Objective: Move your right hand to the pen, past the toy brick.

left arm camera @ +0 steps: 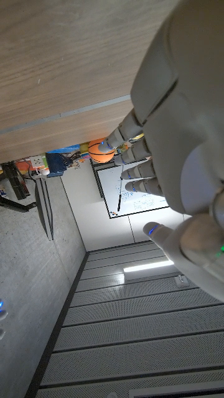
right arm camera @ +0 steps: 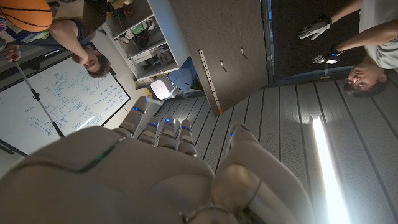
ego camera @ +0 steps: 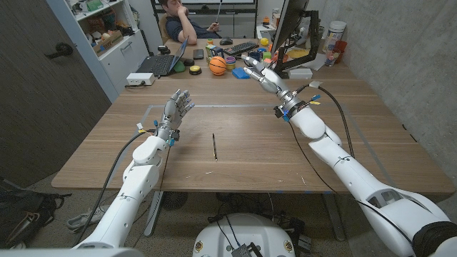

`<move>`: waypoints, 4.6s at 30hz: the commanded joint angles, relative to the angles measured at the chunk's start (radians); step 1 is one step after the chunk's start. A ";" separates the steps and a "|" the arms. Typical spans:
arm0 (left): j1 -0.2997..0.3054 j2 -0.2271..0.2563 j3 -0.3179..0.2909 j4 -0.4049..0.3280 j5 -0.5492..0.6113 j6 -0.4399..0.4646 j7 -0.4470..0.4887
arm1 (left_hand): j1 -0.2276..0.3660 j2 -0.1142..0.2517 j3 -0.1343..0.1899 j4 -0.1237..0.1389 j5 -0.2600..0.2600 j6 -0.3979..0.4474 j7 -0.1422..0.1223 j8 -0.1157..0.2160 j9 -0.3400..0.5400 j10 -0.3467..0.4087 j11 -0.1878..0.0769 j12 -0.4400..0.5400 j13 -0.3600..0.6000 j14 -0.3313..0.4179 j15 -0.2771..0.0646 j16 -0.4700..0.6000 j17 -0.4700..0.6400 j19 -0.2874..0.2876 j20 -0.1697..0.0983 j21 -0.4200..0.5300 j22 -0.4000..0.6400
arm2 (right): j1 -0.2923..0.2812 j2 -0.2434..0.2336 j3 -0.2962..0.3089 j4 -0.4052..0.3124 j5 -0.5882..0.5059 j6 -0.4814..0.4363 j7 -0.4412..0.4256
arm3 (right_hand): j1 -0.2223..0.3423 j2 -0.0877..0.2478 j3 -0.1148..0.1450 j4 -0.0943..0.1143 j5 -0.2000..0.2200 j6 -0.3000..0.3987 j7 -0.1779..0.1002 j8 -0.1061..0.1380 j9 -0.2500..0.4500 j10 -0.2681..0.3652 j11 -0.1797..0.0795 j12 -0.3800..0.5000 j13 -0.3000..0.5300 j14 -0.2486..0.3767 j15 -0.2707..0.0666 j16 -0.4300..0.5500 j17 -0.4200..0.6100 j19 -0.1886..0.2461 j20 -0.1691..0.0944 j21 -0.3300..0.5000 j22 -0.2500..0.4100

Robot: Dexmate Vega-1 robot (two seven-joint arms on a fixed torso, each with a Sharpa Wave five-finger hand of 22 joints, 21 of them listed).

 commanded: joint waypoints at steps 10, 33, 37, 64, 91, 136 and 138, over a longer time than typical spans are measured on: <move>0.013 -0.004 -0.009 -0.017 0.008 0.009 -0.005 | 0.000 0.006 -0.008 -0.001 0.004 0.015 -0.005 0.007 0.005 0.008 -0.002 0.005 0.003 0.008 0.002 0.007 0.003 0.011 0.004 -0.002 0.006 | 0.016 -0.053 -0.076 -0.106 -0.274 -0.032 -0.032 | -0.002 -0.007 -0.011 -0.001 0.008 -0.008 -0.010 -0.002 0.002 -0.024 -0.006 -0.007 0.002 -0.022 0.000 -0.019 0.002 -0.081 0.001 -0.019 0.003; 0.041 0.002 -0.029 -0.052 0.010 0.025 -0.013 | -0.001 0.006 -0.012 0.000 0.005 0.024 -0.006 0.010 0.005 0.010 0.001 0.006 0.003 0.008 0.004 0.007 0.003 0.012 0.006 -0.007 0.006 | 0.068 -0.084 -0.185 -0.149 -0.437 -0.088 -0.006 | 0.003 0.001 -0.016 -0.006 0.012 -0.027 -0.021 -0.005 0.003 -0.045 -0.015 -0.008 0.002 -0.047 -0.001 -0.040 0.002 -0.100 -0.001 -0.045 0.004; 0.045 0.001 -0.035 -0.054 0.008 0.024 -0.015 | -0.001 0.006 -0.013 0.000 0.005 0.028 -0.010 0.011 0.005 0.010 0.002 0.006 0.003 0.008 0.004 0.007 0.003 0.012 0.006 -0.007 0.006 | 0.084 -0.077 -0.212 -0.133 -0.429 -0.115 0.030 | 0.004 0.003 -0.017 -0.006 0.013 -0.027 -0.021 -0.004 0.003 -0.053 -0.018 -0.010 0.002 -0.056 0.002 -0.046 0.003 -0.107 -0.002 -0.051 0.004; 0.072 0.000 -0.058 -0.067 -0.005 0.046 -0.041 | -0.002 0.007 -0.019 0.002 0.006 0.056 -0.011 0.017 0.006 0.018 0.007 0.008 0.003 0.014 0.007 0.008 0.003 0.014 0.009 -0.012 0.006 | 0.113 -0.103 -0.306 -0.170 -0.480 -0.184 0.108 | 0.065 0.045 0.014 -0.041 0.024 -0.034 -0.022 -0.001 0.001 -0.061 -0.017 -0.004 0.001 -0.063 0.005 -0.060 0.004 -0.106 -0.001 -0.077 0.003; 0.082 0.000 -0.067 -0.069 -0.007 0.045 -0.054 | -0.005 0.007 -0.026 0.004 0.007 0.060 -0.019 0.015 0.007 0.019 0.006 0.008 0.003 0.015 0.011 0.008 0.004 0.015 0.011 -0.016 0.007 | 0.151 -0.100 -0.377 -0.204 -0.553 -0.265 0.236 | 0.129 0.059 0.035 -0.085 0.029 -0.023 -0.026 0.003 0.001 -0.067 -0.024 -0.002 0.001 -0.057 0.006 -0.069 0.004 -0.082 -0.008 -0.095 0.004; 0.062 0.009 -0.075 -0.034 -0.017 0.046 -0.081 | -0.007 0.007 -0.035 0.007 0.008 0.062 -0.021 0.012 0.007 0.019 0.009 0.007 0.003 0.014 0.012 0.007 0.004 0.016 0.012 -0.023 0.007 | 0.206 -0.071 -0.452 -0.176 -0.580 -0.347 0.308 | 0.155 0.081 0.037 -0.095 0.022 0.000 -0.026 0.006 0.003 -0.048 -0.023 0.003 0.001 -0.034 0.001 -0.069 0.006 -0.058 -0.010 -0.110 0.007; 0.061 0.009 -0.075 -0.033 -0.017 0.045 -0.080 | -0.007 0.007 -0.035 0.007 0.008 0.062 -0.021 0.011 0.007 0.019 0.007 0.007 0.003 0.014 0.012 0.007 0.004 0.016 0.013 -0.023 0.007 | 0.207 -0.072 -0.453 -0.178 -0.583 -0.349 0.307 | 0.155 0.082 0.037 -0.095 0.022 0.000 -0.027 0.006 0.003 -0.048 -0.023 0.003 0.001 -0.034 0.001 -0.069 0.006 -0.058 -0.011 -0.111 0.007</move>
